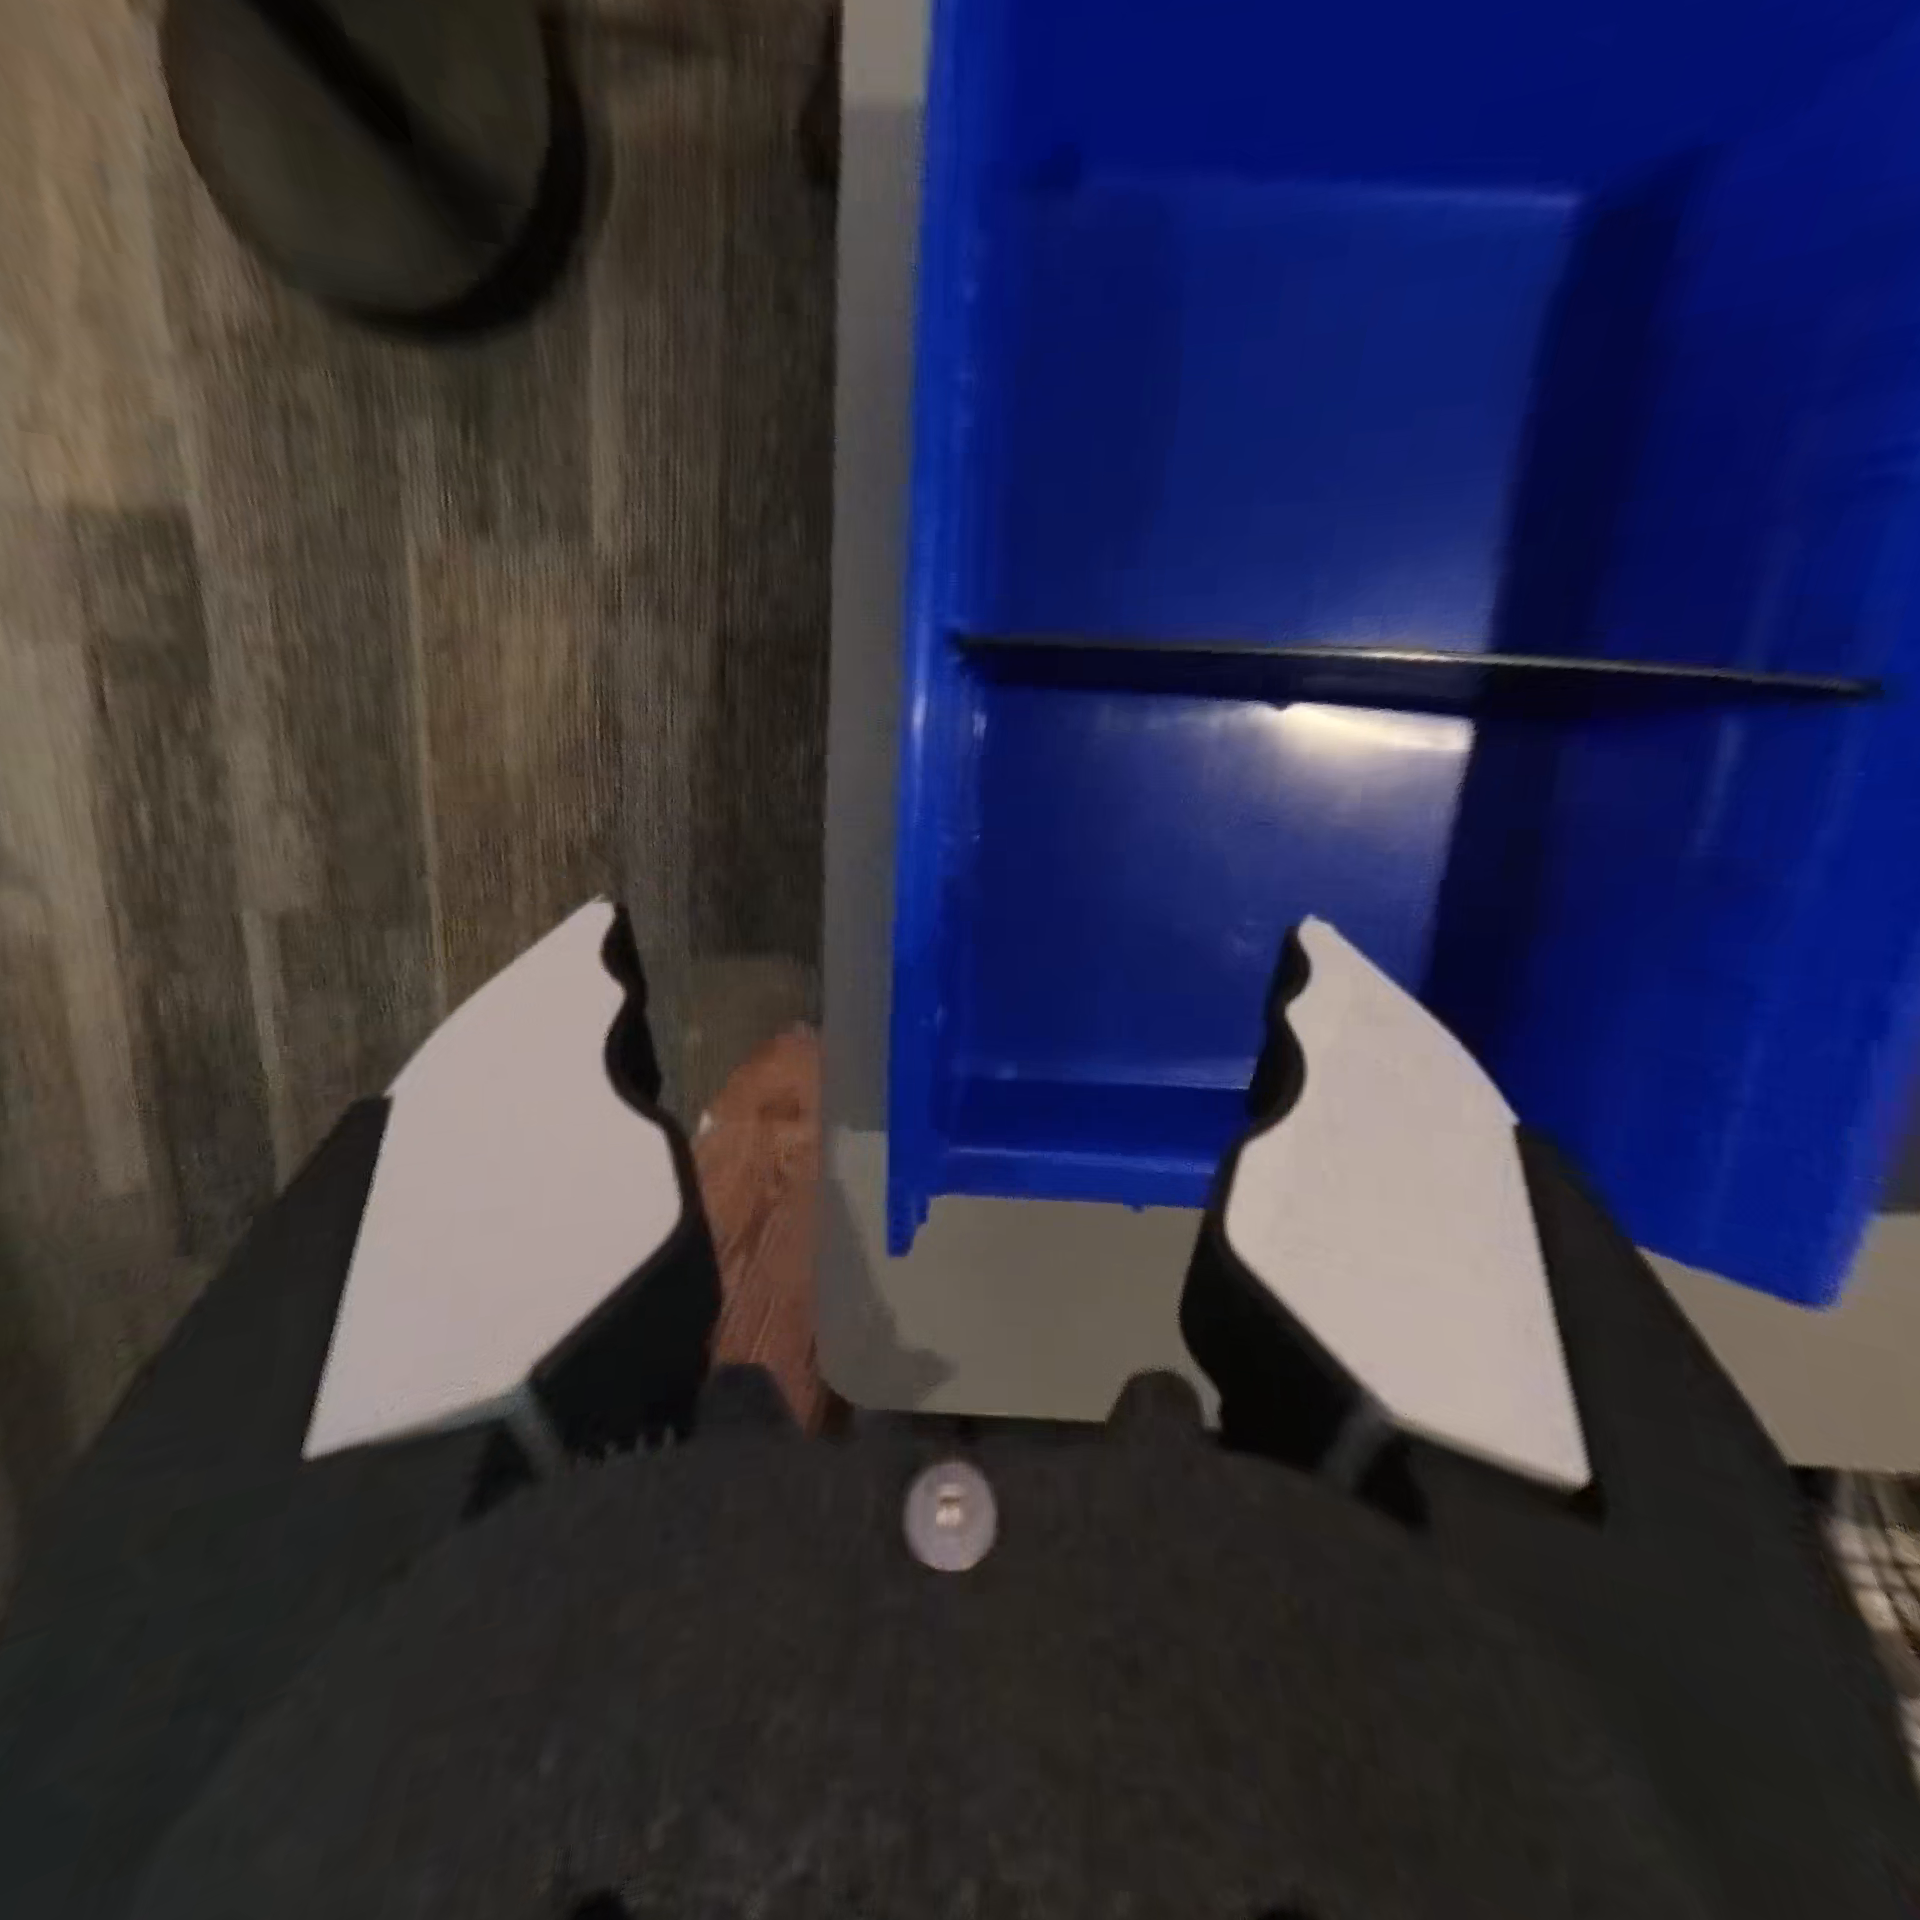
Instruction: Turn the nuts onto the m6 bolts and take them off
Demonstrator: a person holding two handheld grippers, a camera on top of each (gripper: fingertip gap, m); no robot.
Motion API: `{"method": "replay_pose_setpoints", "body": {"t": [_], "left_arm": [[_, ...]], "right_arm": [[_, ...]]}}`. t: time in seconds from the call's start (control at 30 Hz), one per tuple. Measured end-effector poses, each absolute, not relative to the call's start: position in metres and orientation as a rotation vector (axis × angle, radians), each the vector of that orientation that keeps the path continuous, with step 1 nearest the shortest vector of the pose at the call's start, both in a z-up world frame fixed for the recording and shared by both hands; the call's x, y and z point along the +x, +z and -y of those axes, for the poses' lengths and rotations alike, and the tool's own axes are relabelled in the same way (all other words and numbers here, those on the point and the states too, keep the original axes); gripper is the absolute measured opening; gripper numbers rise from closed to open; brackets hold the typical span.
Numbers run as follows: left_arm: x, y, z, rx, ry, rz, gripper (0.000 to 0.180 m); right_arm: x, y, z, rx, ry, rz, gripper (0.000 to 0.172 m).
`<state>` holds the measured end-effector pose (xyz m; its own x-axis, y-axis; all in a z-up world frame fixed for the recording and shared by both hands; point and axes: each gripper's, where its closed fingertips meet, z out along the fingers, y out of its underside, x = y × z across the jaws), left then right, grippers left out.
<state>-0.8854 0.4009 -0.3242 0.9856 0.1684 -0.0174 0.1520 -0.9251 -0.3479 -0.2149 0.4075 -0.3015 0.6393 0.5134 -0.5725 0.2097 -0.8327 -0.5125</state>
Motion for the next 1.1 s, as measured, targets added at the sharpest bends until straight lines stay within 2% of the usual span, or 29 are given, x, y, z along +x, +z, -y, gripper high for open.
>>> {"method": "replay_pose_setpoints", "body": {"t": [0.23,0.33,0.47,0.6,0.7,1.1], "left_arm": [[-0.893,-0.379,-0.395,-2.971,0.010,0.417,0.109],[-0.895,-0.391,-0.393,-3.009,0.065,0.430,0.102],[-0.899,-0.400,-0.389,-3.046,0.111,0.449,0.074],[-0.895,-0.409,-0.381,-3.129,0.078,0.399,0.015],[-0.887,-0.408,-0.382,-3.127,-0.069,0.458,0.005],[-0.880,-0.362,-0.377,-2.962,-0.354,0.547,0.005]], "right_arm": [[-0.182,-0.330,-0.376,-2.457,1.142,0.542,0.048],[-0.172,-0.332,-0.372,-2.434,1.185,0.514,0.046],[-0.162,-0.333,-0.371,-2.424,1.194,0.497,0.042],[-0.154,-0.334,-0.369,-2.412,1.203,0.474,0.039],[-0.148,-0.337,-0.367,-2.408,1.224,0.446,0.033],[-0.129,-0.332,-0.364,-2.344,1.272,0.353,0.030]]}}
